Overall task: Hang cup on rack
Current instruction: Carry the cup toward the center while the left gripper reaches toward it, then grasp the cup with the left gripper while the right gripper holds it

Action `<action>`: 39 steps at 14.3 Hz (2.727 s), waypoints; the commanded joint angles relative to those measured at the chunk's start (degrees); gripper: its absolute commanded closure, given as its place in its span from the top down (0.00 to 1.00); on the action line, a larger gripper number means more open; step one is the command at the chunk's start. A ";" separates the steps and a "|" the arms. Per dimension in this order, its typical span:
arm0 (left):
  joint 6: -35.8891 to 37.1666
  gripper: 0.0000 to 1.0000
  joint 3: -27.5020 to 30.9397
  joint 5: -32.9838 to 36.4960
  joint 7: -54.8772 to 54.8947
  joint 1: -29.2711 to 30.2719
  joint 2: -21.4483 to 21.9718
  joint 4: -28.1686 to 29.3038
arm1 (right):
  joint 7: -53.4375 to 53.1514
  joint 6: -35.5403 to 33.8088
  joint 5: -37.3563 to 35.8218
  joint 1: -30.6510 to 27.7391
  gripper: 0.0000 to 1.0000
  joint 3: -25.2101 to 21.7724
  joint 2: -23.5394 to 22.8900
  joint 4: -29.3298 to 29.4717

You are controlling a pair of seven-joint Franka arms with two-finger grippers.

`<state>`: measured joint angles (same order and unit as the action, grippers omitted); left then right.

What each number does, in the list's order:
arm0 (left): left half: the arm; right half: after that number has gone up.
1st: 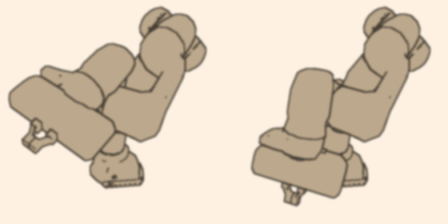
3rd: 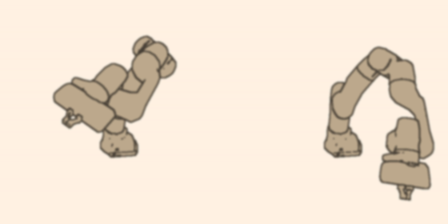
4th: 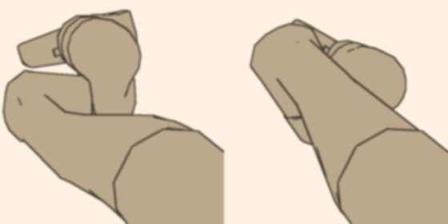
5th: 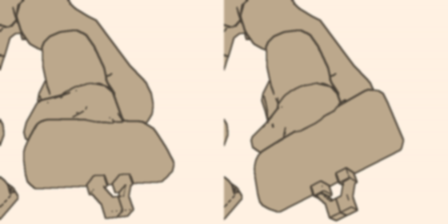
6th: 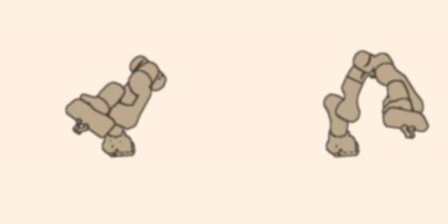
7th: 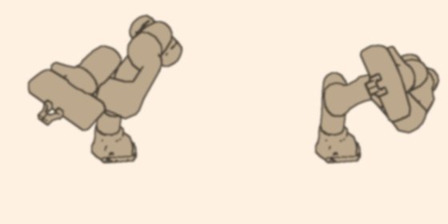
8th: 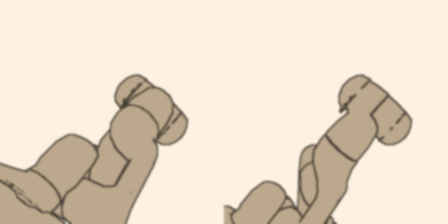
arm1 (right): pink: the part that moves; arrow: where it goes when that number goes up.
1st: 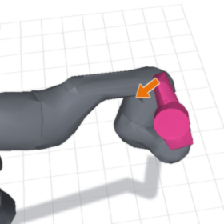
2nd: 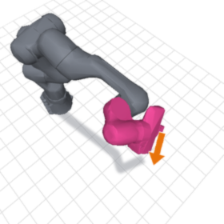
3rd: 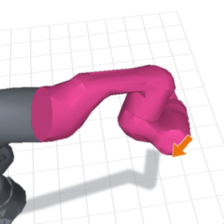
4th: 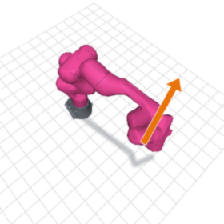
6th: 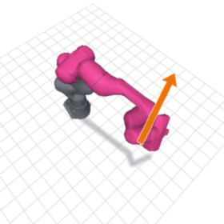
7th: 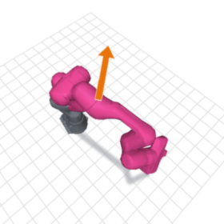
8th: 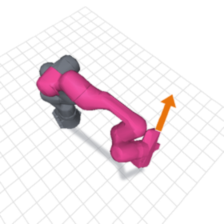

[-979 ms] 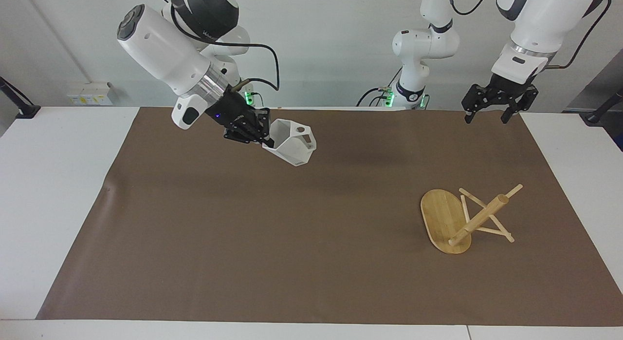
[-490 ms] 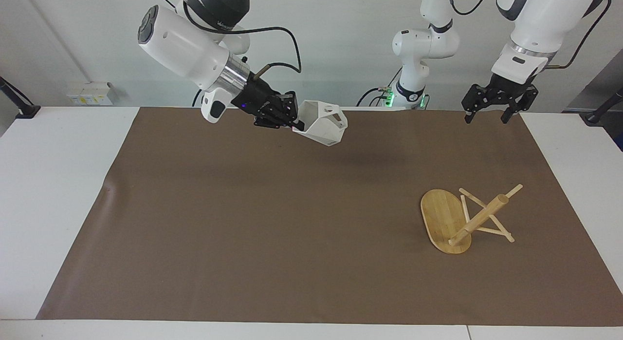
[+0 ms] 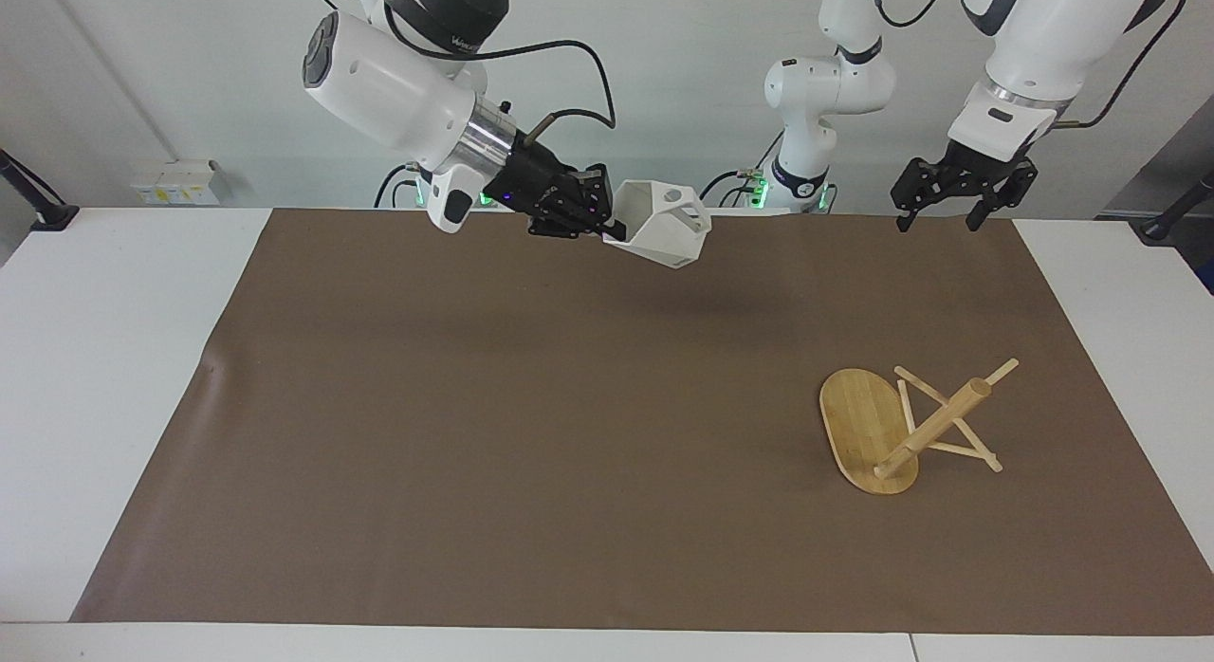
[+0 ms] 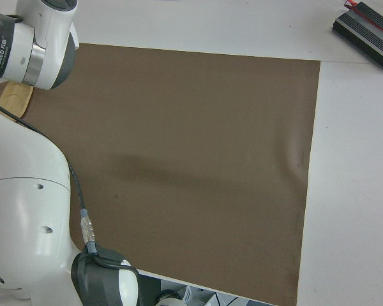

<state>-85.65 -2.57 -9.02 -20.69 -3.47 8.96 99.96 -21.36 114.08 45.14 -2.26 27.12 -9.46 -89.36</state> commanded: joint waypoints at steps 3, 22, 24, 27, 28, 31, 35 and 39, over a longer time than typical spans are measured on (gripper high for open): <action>1.37 1.00 0.29 -12.84 -30.49 2.07 4.65 6.81 | -0.70 2.98 2.94 -0.46 0.00 1.88 1.82 -3.28; -16.99 1.00 -0.33 -55.14 -68.34 4.46 -0.70 14.65 | -0.70 3.34 2.76 -0.46 0.00 1.97 1.82 -3.28; -19.28 1.00 -0.33 -55.23 -69.22 1.99 -0.96 14.65 | -0.79 3.34 2.76 -0.46 0.00 1.97 1.82 -3.28; -20.34 1.00 -0.33 -55.31 -69.57 -0.82 -1.05 14.65 | -0.70 3.43 2.76 -0.46 0.00 1.97 1.82 -3.28; -20.52 1.00 -0.33 -55.32 -69.75 -1.88 -1.05 14.74 | -0.70 3.60 2.76 -0.29 0.00 1.97 1.90 -3.28; -21.13 1.00 -0.50 -56.37 -69.75 -2.15 -1.05 14.74 | -1.23 6.49 2.76 0.85 0.00 2.24 1.64 -3.71; -23.60 1.00 -0.77 -56.46 -69.58 -4.87 -1.05 14.74 | -1.58 7.56 2.76 1.47 0.00 2.33 1.55 -3.89; -24.39 1.00 -0.77 -56.46 -69.49 -5.40 -1.14 14.74 | -1.58 7.56 2.76 1.47 0.00 2.33 1.46 -3.89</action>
<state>-108.72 -3.85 -64.25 -89.87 -7.81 7.32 113.68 -22.05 120.34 46.16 -0.33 29.04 -9.32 -91.76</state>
